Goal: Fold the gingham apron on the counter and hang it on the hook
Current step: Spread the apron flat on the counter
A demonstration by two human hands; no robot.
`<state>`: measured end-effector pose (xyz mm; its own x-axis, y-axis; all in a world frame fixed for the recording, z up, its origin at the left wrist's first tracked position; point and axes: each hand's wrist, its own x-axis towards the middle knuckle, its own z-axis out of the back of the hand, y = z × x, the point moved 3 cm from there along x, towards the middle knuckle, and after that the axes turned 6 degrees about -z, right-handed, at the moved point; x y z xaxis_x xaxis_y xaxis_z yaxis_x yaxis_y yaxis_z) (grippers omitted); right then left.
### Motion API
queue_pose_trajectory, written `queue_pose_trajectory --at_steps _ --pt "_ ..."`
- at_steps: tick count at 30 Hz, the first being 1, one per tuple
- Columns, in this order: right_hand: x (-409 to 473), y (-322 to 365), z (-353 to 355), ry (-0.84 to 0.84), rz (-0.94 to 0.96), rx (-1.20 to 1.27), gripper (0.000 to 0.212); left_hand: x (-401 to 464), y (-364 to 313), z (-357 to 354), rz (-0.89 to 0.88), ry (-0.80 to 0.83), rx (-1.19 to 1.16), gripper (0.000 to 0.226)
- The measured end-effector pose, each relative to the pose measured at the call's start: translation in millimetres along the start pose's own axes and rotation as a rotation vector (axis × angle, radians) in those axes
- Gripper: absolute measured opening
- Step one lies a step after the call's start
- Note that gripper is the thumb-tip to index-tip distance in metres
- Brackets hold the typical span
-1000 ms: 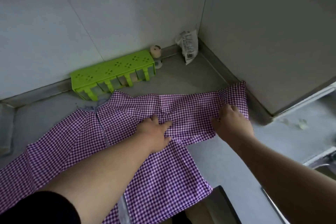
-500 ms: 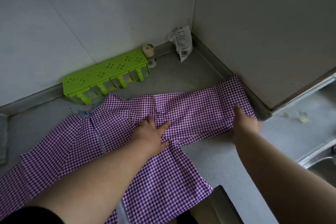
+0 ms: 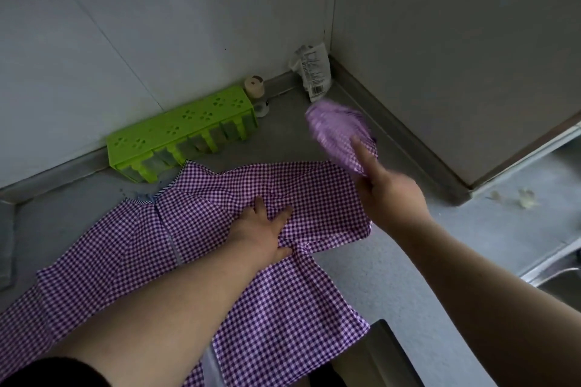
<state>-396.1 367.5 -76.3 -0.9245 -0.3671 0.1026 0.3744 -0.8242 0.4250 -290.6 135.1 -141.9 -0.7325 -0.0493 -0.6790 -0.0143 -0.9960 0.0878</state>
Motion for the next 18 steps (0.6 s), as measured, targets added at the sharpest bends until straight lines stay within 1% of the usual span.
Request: queue_pose_trajectory --at_steps 1,2,4,6,7,9,10,11,12,13,14,15,16,17,18 --pt "4 -7 2 -0.02 -0.115 0.076 0.074 1 1 0 0.005 -0.006 -0.009 0.104" --pt "7 -16 6 -0.057 -0.289 0.184 0.07 2 2 0 0.008 -0.017 -0.012 0.109" --pt "9 -42 12 -0.175 -0.624 0.414 0.054 3 4 0 0.01 -0.03 -0.013 0.116" --pt "6 -67 12 -0.233 -0.928 0.671 0.037 4 5 2 0.018 -0.026 -0.008 0.122" --pt "2 -75 10 -0.246 -1.085 0.848 0.032 4 5 3 0.028 -0.023 -0.007 0.125" --pt "-11 -78 4 -0.207 -1.383 1.236 0.03 6 7 5 0.049 -0.019 -0.006 0.132" --pt "-20 -78 2 -0.195 -1.499 1.35 0.03 7 7 6 0.058 -0.018 -0.004 0.135" --pt "-26 -78 0 -0.194 -1.567 1.403 0.029 8 8 7 0.062 -0.017 -0.005 0.138" --pt "-32 -77 -3 -0.226 -1.613 1.434 0.03 8 9 7 0.065 -0.013 -0.013 0.14" --pt "-36 -77 -8 -0.257 -1.633 1.457 0.034 8 10 7 0.065 -0.011 -0.022 0.141" --pt "-40 -77 -13 -0.285 -1.627 1.453 0.04 8 11 7 0.063 -0.013 -0.035 0.141" --pt "-43 -74 -17 -0.28 -1.568 1.377 0.047 8 12 6 0.061 -0.017 -0.046 0.142" --pt "-46 -71 -20 -0.297 -1.498 1.191 0.054 7 14 6 0.056 -0.022 -0.054 0.142" --pt "-50 -67 -20 -0.325 -1.404 0.922 0.054 6 15 5 0.048 -0.029 -0.06 0.141" --pt "-51 -54 -17 -0.341 -1.238 0.678 0.045 5 16 4 0.035 -0.04 -0.065 0.14"
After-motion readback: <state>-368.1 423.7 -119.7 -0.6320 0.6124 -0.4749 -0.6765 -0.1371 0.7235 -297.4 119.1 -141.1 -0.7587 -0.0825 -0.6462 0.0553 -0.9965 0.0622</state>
